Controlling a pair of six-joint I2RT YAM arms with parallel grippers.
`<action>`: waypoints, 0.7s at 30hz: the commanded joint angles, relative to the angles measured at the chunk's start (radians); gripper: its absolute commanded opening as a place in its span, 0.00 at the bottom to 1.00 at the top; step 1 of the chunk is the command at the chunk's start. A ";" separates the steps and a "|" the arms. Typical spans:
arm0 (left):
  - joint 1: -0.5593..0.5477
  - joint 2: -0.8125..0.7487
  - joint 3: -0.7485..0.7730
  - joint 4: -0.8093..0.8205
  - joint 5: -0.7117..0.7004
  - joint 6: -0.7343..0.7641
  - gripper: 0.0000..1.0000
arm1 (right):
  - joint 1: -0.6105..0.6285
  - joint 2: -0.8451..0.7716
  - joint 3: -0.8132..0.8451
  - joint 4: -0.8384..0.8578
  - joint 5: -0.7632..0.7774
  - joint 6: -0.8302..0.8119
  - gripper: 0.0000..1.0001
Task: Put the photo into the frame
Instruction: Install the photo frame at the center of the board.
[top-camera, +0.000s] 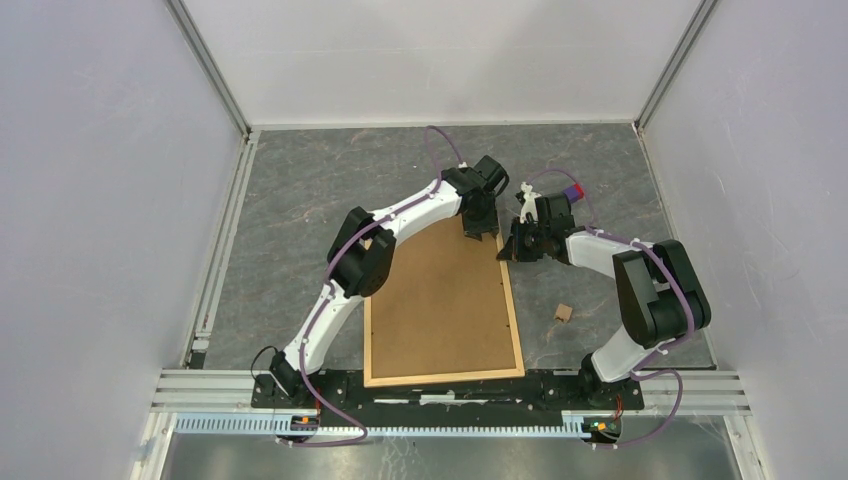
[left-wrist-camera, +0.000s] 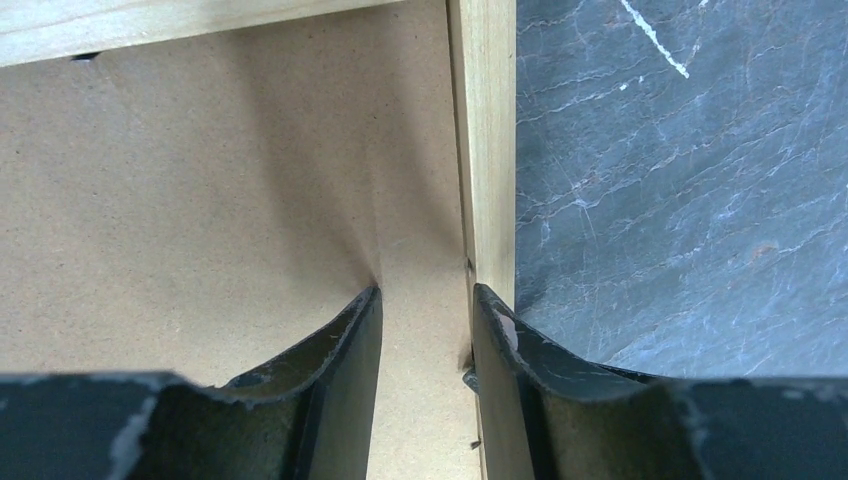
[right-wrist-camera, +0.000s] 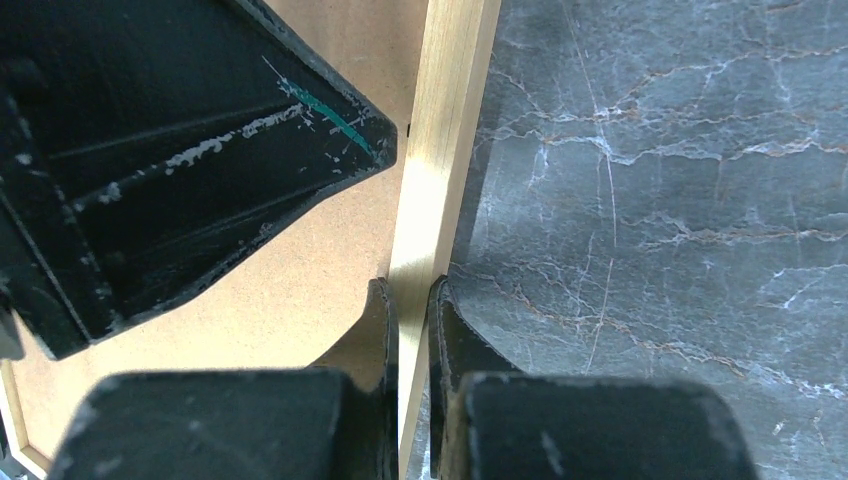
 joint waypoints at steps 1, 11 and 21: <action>-0.008 0.031 0.026 -0.017 -0.075 -0.038 0.45 | 0.004 0.055 -0.048 -0.033 0.055 -0.053 0.00; -0.027 0.070 0.044 -0.042 -0.096 -0.046 0.46 | 0.004 0.057 -0.056 -0.027 0.051 -0.057 0.00; -0.047 0.098 0.050 -0.078 -0.179 -0.052 0.44 | 0.005 0.059 -0.058 -0.016 0.045 -0.052 0.00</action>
